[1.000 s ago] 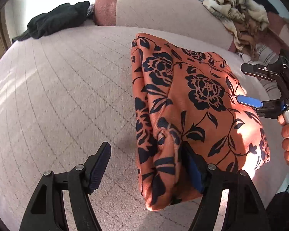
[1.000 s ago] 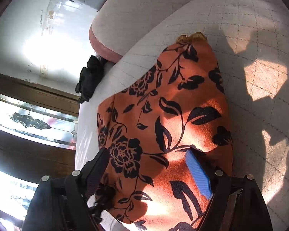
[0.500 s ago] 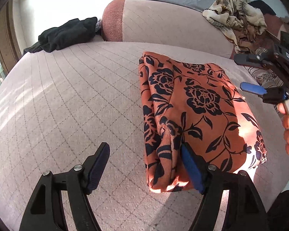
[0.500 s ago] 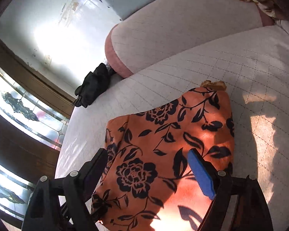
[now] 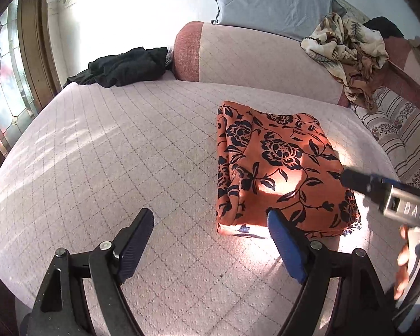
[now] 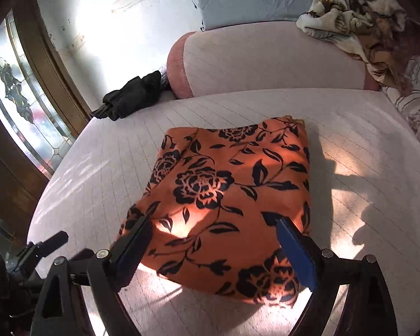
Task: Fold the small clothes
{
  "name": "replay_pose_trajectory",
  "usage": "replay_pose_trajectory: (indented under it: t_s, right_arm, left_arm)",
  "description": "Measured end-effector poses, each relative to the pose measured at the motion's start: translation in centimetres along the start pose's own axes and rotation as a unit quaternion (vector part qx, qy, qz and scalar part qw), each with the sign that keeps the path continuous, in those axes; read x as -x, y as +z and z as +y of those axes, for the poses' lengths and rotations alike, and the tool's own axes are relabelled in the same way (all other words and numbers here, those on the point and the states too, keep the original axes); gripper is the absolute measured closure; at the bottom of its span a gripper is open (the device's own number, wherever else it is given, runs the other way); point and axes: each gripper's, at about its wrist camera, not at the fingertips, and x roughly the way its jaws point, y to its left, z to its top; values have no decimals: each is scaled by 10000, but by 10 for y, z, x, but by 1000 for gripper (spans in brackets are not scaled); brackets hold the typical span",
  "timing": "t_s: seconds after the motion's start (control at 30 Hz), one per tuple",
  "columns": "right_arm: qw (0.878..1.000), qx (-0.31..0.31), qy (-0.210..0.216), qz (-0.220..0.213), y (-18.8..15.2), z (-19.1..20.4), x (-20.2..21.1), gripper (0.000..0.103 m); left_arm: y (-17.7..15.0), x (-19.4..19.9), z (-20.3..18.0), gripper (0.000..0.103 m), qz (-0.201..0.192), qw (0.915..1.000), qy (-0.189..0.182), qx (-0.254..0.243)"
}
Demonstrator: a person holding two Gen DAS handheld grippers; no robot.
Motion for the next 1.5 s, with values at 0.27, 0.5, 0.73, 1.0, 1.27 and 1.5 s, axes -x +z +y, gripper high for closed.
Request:
replay_pose_trajectory:
  t_s: [0.27,0.5,0.73,1.0,1.27,1.5]
  right_arm:
    - [9888,195,-1446,320,-87,-3,37,11]
    - [9830,406,-1776,-232,-82,14,73,11]
    - [9820,460,-1813,-250,-81,17,78,11]
    - [9809,543,-1839,-333,-76,20,82,11]
    - [9790,642,-1902,-350,-71,22,78,11]
    - [9778,698,-1933,-406,-62,23,76,11]
  left_arm:
    - [-16,22,-11,15,-95,9999,47,18]
    - [-11,43,-20,4,-278,9996,26,53]
    - [-7,47,-22,4,-241,9995,206,62]
    - [-7,45,-27,4,-213,9989,389,-129]
    - [-1,42,-26,4,-294,9990,317,-55]
    - [3,39,-29,4,-375,9988,298,-118]
